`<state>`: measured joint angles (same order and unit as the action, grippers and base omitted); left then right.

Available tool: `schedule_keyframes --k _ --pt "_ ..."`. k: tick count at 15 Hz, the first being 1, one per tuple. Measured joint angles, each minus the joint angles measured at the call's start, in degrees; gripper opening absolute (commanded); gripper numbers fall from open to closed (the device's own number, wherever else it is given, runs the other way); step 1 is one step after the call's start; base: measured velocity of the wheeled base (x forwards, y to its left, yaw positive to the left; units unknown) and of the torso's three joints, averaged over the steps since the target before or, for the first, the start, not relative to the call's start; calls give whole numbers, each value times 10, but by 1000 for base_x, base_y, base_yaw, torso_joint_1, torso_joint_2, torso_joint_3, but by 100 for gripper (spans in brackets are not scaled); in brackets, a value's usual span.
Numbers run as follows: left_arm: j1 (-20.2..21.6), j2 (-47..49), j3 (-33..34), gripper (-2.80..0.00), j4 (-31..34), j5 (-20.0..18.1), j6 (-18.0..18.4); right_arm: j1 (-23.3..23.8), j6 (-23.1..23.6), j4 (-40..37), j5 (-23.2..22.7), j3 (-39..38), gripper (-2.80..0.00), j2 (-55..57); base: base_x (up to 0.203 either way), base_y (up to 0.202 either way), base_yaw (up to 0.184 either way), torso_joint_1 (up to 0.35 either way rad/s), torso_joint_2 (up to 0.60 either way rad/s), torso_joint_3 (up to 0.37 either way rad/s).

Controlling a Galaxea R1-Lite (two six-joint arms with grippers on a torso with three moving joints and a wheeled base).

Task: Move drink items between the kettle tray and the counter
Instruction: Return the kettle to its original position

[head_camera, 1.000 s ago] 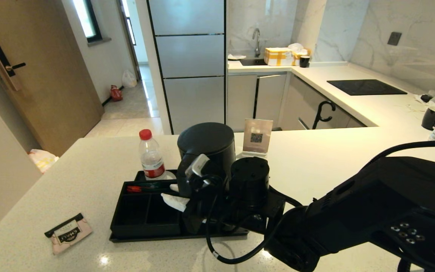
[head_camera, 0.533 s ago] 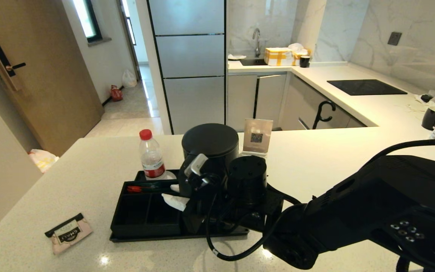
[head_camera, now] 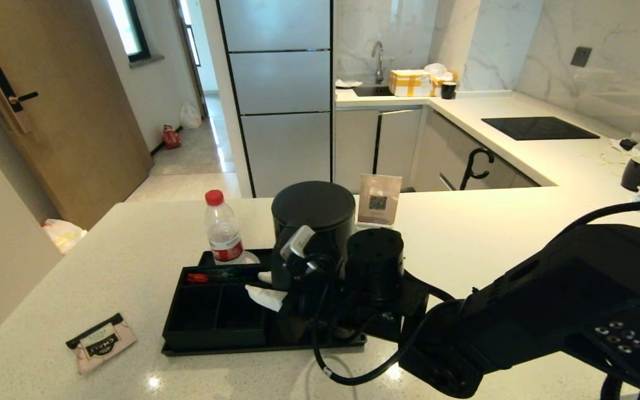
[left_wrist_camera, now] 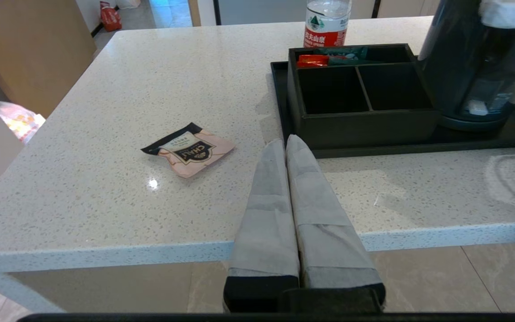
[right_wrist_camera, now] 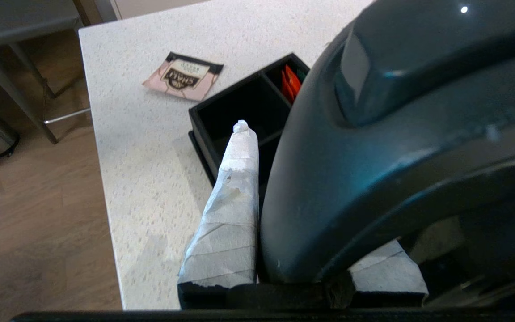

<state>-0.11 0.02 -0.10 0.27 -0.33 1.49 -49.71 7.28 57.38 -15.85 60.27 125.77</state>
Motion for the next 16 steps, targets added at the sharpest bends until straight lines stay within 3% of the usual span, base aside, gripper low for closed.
schedule_keyframes --k 4,5,16 --pt "0 0 0 -280 0 0 0 0 0 1 -1 -16 -280 -11 0 0 0 0 0 0" --pt "0 0 0 -280 0 0 0 0 0 1 -2 -16 0 -12 0 0 0 0 0 0" --pt "0 0 0 -280 0 0 0 2 1 9 -4 -18 0 -15 0 0 0 0 0 0"
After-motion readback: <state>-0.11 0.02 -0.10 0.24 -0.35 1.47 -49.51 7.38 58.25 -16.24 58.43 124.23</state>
